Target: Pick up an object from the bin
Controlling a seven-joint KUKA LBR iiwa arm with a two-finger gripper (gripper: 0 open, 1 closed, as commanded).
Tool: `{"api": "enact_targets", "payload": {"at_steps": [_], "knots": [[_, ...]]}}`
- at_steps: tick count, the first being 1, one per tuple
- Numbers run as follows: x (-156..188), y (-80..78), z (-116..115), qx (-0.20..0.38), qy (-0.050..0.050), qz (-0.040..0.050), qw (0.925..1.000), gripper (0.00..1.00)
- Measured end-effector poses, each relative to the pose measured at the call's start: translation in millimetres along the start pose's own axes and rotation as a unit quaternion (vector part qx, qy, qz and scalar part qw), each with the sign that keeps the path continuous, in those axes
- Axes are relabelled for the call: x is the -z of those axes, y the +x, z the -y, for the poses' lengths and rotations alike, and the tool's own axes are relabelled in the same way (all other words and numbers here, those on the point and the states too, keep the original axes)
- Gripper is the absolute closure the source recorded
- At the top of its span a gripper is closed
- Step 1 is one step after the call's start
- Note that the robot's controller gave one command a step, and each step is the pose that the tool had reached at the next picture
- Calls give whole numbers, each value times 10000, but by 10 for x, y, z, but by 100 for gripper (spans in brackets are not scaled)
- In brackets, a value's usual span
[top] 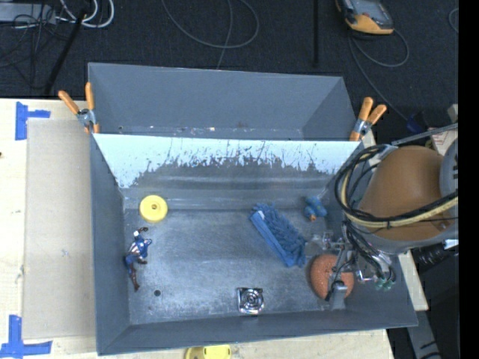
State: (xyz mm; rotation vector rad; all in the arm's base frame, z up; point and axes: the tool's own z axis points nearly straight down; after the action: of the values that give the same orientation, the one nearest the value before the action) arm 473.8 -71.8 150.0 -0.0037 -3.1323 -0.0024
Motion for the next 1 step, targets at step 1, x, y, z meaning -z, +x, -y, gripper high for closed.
{"api": "enact_targets", "payload": {"at_steps": [1], "knots": [[35, -19, -1, 14, 6, 37, 10000, 0]]}}
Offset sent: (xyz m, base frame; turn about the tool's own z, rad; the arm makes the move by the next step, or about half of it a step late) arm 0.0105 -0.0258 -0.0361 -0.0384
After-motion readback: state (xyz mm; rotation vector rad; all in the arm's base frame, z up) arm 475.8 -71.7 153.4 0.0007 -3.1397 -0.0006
